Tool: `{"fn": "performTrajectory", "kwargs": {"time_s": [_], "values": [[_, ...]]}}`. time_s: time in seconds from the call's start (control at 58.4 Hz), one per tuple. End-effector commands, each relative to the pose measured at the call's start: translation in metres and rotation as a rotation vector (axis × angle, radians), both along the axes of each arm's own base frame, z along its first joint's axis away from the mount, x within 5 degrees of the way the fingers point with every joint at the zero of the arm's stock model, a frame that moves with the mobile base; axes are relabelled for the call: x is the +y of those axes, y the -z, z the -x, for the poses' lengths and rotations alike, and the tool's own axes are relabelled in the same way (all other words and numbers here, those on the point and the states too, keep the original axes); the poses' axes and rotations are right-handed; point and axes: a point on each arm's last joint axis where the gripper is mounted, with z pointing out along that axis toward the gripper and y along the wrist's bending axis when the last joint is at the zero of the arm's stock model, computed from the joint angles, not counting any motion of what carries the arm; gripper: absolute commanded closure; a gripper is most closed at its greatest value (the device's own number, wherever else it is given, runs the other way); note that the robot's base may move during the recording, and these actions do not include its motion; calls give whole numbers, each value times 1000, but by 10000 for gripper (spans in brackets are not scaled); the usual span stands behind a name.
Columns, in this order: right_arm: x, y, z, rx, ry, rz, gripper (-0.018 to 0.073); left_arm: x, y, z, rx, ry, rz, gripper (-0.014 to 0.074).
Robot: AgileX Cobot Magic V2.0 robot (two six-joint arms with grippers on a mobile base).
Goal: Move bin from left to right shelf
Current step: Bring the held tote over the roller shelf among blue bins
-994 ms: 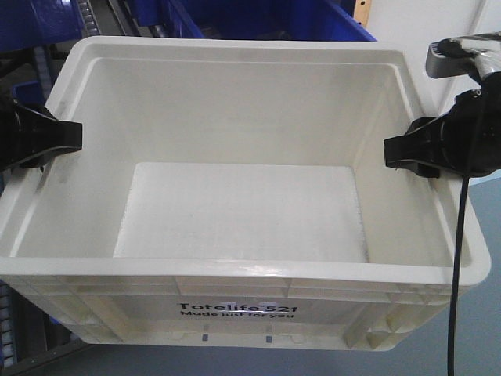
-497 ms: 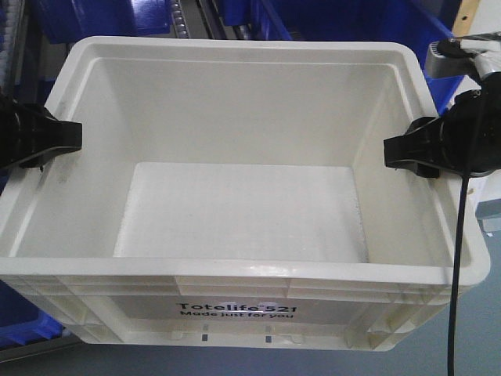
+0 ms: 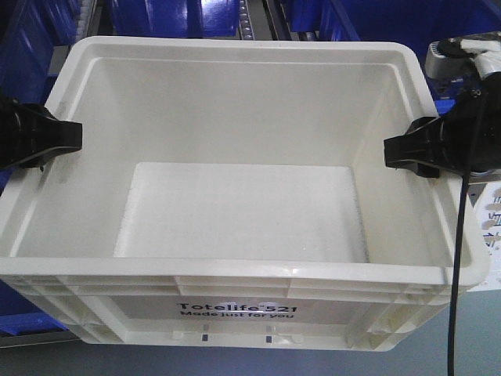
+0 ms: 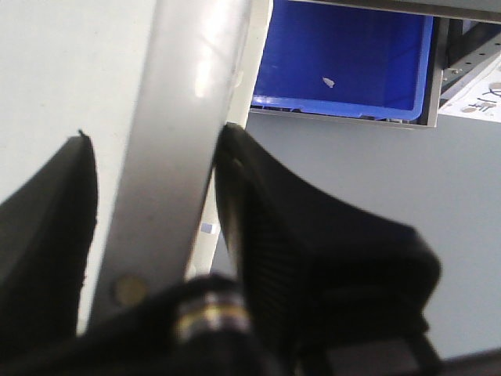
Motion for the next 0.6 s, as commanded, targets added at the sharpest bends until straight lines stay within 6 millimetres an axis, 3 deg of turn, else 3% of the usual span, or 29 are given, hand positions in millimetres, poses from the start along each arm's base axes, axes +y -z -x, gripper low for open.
{"fn": "performTrajectory", "kwargs": {"time_s": [0.0, 0.583], "values": [[4, -30, 2, -154, 7, -103, 564, -5, -34, 4, -187, 3, 107, 603], [4, -30, 2, -154, 7, -103, 564, -5, -34, 4, -187, 3, 107, 603]]}}
